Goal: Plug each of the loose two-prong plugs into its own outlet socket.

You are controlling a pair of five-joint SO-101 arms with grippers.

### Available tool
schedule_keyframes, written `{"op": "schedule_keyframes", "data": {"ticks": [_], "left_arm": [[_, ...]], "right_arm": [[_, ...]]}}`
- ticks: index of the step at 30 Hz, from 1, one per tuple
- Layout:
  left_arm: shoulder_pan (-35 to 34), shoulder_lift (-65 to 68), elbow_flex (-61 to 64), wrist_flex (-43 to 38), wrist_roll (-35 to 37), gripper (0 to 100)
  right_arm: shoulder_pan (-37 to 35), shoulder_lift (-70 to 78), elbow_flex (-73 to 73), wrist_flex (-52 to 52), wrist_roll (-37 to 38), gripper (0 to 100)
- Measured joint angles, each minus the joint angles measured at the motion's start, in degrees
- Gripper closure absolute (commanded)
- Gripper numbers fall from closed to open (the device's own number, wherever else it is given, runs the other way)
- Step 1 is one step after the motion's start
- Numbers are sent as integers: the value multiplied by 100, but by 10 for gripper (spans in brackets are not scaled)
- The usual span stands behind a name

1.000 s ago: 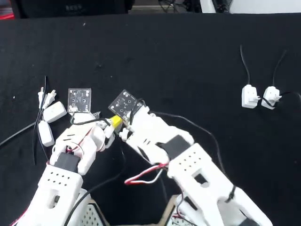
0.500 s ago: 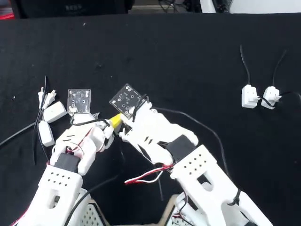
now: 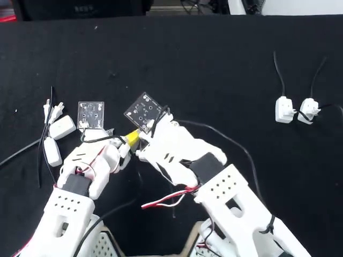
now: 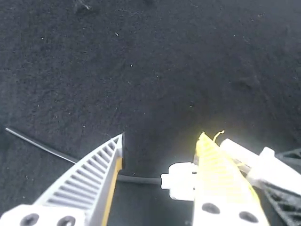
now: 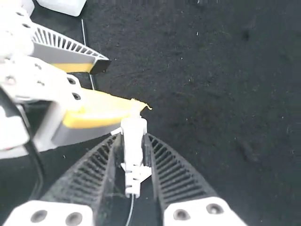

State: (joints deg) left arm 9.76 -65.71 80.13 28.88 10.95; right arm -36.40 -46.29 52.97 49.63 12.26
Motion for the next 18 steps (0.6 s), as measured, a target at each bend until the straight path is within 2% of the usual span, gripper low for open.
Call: {"op": "schedule_keyframes", "data": {"ticks": [5, 12, 18], "left_arm": [[-79, 0, 0, 0, -9, 747], [-835, 0, 0, 0, -9, 745], [-624, 0, 0, 0, 62, 745]], "right_arm": [[-9, 0, 18, 0, 0, 988], [-26, 0, 668, -9, 0, 988], [-132, 0, 870, -308, 0, 988]]}}
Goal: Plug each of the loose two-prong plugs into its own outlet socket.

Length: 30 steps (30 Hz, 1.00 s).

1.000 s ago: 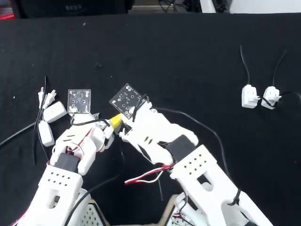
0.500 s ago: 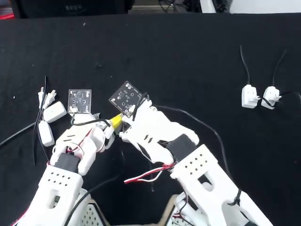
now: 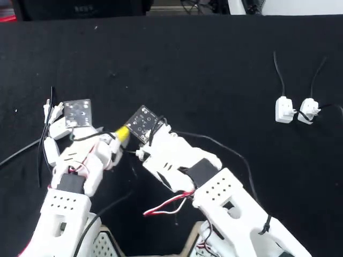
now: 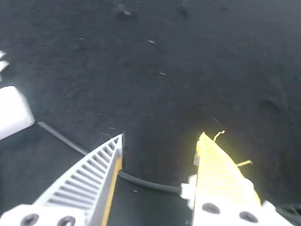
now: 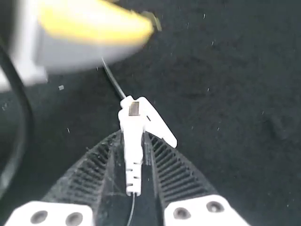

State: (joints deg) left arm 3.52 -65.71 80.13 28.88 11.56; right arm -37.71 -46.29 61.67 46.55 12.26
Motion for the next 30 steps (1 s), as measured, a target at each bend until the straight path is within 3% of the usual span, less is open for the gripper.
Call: {"op": "schedule_keyframes", "data": {"ticks": [7, 26, 30], "left_arm": [[387, 0, 0, 0, -62, 745], [369, -9, 0, -9, -62, 746], [114, 0, 0, 0, -79, 747]], "right_arm": [[-114, 0, -132, -18, 0, 988], [-176, 0, -563, 290, 0, 988], [158, 0, -193, 290, -79, 988]]}}
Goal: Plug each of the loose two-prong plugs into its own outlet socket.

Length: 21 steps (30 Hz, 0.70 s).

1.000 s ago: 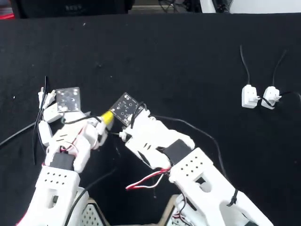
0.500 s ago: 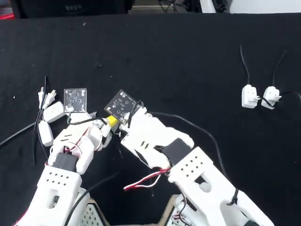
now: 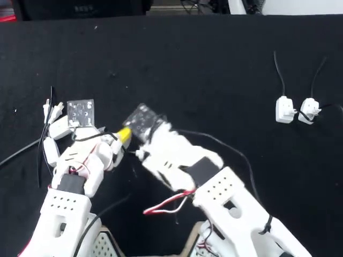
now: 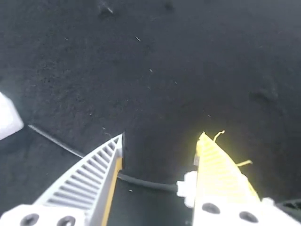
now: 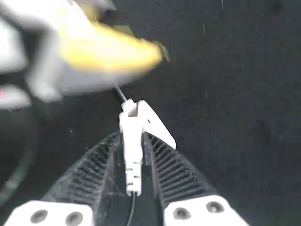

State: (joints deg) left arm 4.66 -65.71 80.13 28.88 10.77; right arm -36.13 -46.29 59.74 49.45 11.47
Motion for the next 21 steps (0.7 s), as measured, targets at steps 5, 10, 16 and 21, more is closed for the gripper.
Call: {"op": "schedule_keyframes", "data": {"ticks": [5, 10, 16, 21], "left_arm": [[-237, 53, 0, 501, -149, 747], [-360, 993, -334, 659, -202, 748], [-352, 2875, -1196, 659, -202, 748], [-352, 4079, -1776, 659, -202, 748]], "right_arm": [[202, 0, 18, 273, -246, 988], [202, 158, -255, 897, -255, 988], [202, 1327, -1090, 1582, -255, 988], [202, 2031, -1459, 1635, -255, 988]]}}
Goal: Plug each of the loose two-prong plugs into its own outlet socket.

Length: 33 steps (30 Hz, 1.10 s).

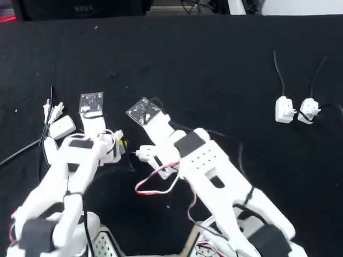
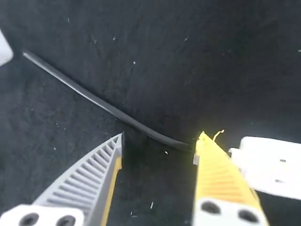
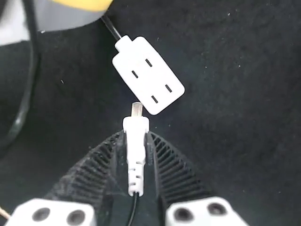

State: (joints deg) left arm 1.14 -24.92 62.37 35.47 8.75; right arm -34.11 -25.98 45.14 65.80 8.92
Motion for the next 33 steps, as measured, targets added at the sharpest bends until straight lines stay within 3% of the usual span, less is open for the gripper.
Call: {"op": "schedule_keyframes", "data": {"ticks": [9, 19, 27, 33], "left_arm": [[246, 466, -290, 26, -26, 748], [1046, -440, 255, 62, -431, 748], [1055, -1521, 730, 62, -440, 748], [1046, -2224, 879, 431, -440, 748]], "right_arm": [[246, 835, -70, -519, 35, 988], [888, 897, -299, -695, 308, 988], [1099, 1090, -1653, 800, 580, 988], [941, 2040, -2848, 1284, 589, 988]]}}
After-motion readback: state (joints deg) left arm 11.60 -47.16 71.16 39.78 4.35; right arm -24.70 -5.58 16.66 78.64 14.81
